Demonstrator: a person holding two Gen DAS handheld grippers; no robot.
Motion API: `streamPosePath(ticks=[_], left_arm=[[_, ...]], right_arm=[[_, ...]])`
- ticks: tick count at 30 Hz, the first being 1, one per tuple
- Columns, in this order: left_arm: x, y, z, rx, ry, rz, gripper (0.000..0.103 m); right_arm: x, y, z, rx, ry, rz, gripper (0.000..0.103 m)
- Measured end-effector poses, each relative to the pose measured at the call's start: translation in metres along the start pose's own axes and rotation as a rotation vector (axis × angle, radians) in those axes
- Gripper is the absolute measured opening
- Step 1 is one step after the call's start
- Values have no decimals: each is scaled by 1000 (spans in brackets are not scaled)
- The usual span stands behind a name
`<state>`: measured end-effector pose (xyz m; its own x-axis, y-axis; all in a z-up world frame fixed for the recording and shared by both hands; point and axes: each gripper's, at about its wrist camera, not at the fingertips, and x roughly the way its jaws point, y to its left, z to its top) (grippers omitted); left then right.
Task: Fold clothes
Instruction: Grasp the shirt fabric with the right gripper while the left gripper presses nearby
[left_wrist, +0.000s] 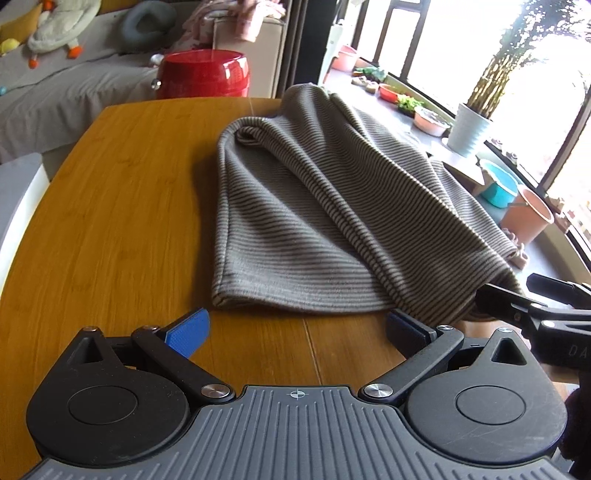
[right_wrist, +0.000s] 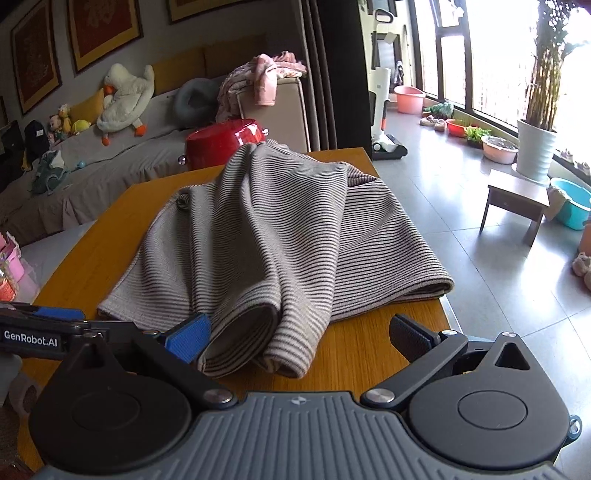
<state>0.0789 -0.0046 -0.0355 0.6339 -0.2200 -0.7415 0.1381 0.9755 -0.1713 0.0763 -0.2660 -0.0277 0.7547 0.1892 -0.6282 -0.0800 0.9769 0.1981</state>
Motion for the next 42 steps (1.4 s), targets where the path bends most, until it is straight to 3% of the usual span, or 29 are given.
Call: streamPosePath(ticks=[8, 15, 17, 19, 22, 23, 33, 42], left_arm=[[36, -2, 45, 47, -67, -135, 103], [79, -3, 76, 36, -55, -204, 103], [95, 0, 78, 16, -22, -210, 103], [105, 3, 75, 21, -43, -219, 103], [107, 3, 68, 59, -90, -224, 103], [107, 4, 66, 65, -97, -230, 103], [98, 6, 57, 130, -126, -243, 103], [60, 47, 30, 50, -113, -263, 103]], right_arm=[[36, -49, 37, 274, 32, 81, 103], [64, -40, 80, 208, -68, 99, 103], [82, -39, 92, 208, -61, 101, 103], [104, -42, 97, 248, -24, 108, 103], [135, -46, 90, 340, 45, 138, 103], [136, -45, 86, 340, 5, 138, 103], [132, -43, 81, 376, 19, 146, 103], [112, 10, 56, 160, 88, 212, 103]])
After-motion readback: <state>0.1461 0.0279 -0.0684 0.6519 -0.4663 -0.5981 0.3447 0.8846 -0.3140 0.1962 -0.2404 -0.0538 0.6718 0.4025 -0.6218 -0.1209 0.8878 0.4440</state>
